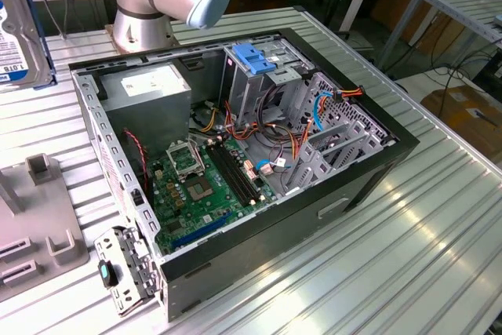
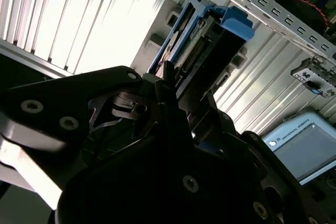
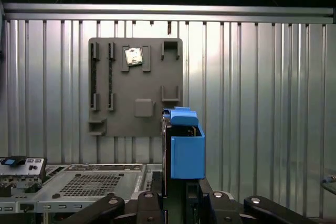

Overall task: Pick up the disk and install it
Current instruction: 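Pick up the disk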

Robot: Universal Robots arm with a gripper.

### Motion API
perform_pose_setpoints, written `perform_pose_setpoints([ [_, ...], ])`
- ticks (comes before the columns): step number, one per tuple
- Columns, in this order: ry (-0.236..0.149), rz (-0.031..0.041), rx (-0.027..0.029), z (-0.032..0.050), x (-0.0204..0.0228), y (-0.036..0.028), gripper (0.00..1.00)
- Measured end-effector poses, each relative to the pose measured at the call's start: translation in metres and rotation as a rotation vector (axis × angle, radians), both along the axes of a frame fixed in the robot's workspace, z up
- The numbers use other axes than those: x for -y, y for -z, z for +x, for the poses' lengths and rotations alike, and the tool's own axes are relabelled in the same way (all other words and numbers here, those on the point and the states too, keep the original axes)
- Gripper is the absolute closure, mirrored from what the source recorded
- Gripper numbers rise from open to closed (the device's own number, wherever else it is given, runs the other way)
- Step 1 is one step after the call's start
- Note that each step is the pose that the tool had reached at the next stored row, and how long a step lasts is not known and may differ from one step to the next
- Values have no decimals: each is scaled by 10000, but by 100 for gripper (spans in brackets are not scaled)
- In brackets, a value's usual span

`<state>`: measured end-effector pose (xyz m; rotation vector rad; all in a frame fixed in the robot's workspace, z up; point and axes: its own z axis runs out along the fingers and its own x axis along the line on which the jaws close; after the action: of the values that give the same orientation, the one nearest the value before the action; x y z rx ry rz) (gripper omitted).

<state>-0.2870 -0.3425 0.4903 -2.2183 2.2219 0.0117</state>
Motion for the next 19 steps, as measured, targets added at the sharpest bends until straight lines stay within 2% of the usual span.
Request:
perform_pose_setpoints([
  [10, -1, 1, 1, 330, 0, 6, 65],
  [12, 0, 1, 1, 434, 0, 8, 65],
  [19, -1, 1, 1, 685, 0, 12, 65],
])
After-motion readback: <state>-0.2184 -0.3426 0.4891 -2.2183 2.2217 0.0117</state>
